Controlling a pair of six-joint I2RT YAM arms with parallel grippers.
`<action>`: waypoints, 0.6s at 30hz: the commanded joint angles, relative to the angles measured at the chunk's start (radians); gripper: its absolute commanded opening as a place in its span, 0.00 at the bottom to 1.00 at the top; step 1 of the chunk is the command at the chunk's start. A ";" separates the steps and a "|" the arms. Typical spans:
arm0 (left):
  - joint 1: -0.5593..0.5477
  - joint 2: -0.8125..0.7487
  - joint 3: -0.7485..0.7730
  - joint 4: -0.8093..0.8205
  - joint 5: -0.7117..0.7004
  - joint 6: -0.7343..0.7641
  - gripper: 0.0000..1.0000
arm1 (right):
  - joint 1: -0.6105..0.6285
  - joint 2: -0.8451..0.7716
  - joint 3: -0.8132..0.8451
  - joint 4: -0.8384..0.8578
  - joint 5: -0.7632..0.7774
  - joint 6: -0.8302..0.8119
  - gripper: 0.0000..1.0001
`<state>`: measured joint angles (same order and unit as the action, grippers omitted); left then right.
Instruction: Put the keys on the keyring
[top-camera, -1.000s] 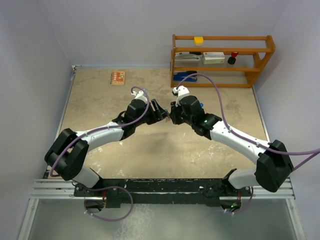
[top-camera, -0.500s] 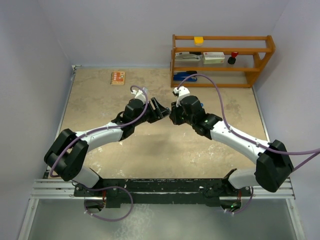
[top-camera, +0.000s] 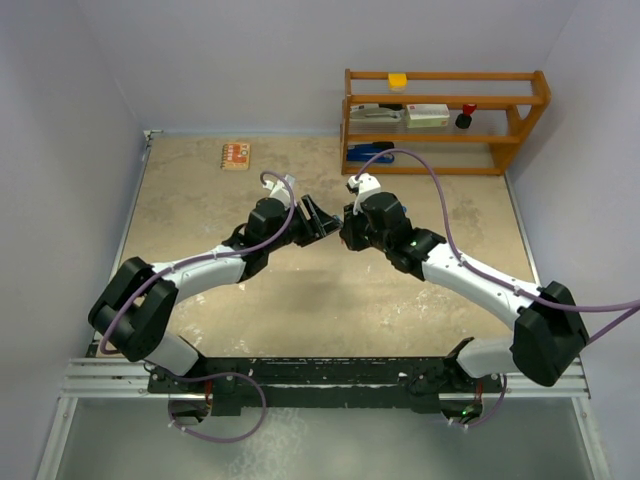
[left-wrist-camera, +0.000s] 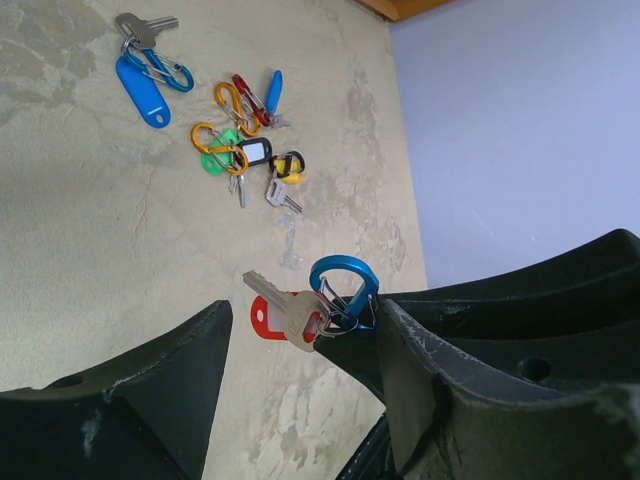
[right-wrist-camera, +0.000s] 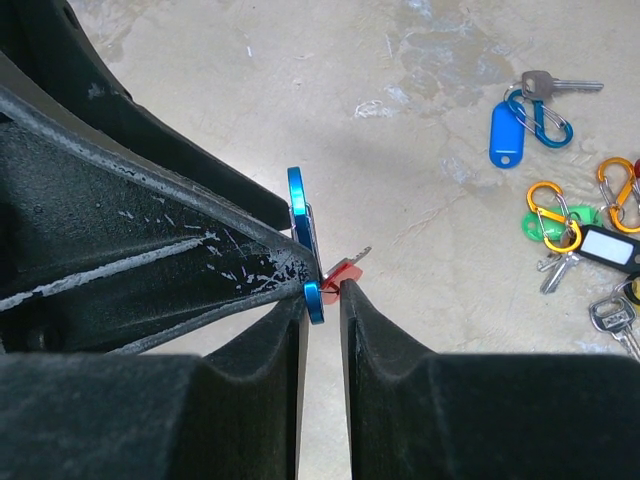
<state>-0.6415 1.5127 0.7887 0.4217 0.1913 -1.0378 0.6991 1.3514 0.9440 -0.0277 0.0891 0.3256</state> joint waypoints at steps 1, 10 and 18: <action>0.000 0.011 -0.010 0.038 0.043 -0.010 0.57 | -0.007 -0.042 0.006 0.050 0.012 -0.003 0.20; 0.007 0.032 -0.019 0.029 0.042 -0.015 0.57 | -0.007 -0.049 -0.002 0.058 0.015 -0.009 0.00; 0.034 0.029 -0.020 0.088 0.039 -0.062 0.59 | -0.007 -0.036 -0.013 0.055 0.006 -0.013 0.00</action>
<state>-0.6266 1.5391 0.7868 0.4446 0.2150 -1.0645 0.6991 1.3468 0.9398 -0.0265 0.0856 0.3222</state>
